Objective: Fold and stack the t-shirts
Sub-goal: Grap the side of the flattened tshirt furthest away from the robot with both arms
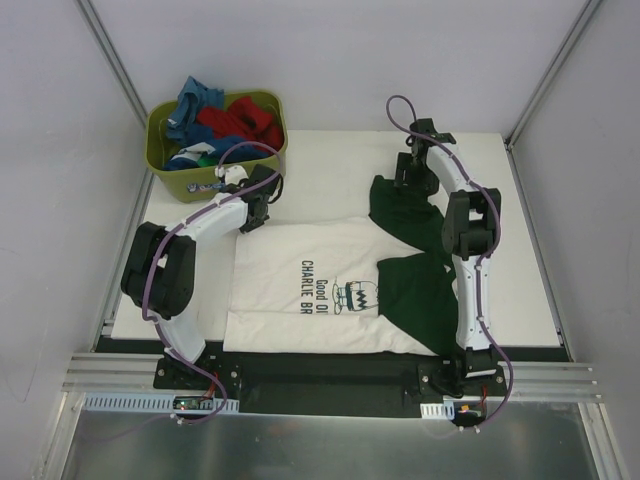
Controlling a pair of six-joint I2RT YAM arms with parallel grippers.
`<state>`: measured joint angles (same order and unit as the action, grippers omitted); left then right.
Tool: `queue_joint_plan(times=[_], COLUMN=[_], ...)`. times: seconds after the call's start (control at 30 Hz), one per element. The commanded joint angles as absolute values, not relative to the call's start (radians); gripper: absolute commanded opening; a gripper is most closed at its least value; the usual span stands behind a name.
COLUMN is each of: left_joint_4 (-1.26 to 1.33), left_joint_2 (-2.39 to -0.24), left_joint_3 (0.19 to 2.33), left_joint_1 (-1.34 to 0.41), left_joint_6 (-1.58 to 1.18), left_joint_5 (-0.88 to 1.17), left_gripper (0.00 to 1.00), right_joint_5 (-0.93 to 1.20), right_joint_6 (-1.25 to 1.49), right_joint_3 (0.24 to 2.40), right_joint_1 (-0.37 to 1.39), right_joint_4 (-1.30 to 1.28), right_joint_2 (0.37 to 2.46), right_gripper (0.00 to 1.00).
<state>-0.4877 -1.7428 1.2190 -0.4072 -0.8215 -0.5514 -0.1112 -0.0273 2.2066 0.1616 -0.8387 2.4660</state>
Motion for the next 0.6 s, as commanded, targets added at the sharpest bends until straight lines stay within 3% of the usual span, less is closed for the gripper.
queue_joint_plan(times=[0.0, 0.1, 0.37, 0.5, 0.57], left_joint_4=[-0.506, -0.505, -0.506, -0.505, -0.505], left_joint_2=[-1.746, -1.767, -1.850, -1.885, -1.894], left_joint_3=[1.262, 1.288, 1.409, 1.474, 1.499], left_joint_1=[-0.419, -0.419, -0.405, -0.376, -0.362], left_joint_6=[-0.795, -0.769, -0.710, -0.687, -0.677], left_joint_5=[-0.586, -0.591, -0.600, -0.589, -0.584], left_gripper=[0.00, 0.00, 0.00, 0.00, 0.00], right_joint_5=[-0.090, -0.129, -0.115, -0.100, -0.078], right_joint_6=[-0.003, 0.025, 0.035, 0.012, -0.032], right_joint_3=[2.267, 2.273, 2.305, 2.347, 2.349], right_joint_1=[0.166, 0.164, 0.140, 0.133, 0.135], right_joint_4=[-0.894, -0.882, -0.750, -0.677, -0.628], right_joint_2=[2.514, 2.519, 2.505, 2.496, 2.487], right_gripper=[0.60, 0.33, 0.20, 0.01, 0.01])
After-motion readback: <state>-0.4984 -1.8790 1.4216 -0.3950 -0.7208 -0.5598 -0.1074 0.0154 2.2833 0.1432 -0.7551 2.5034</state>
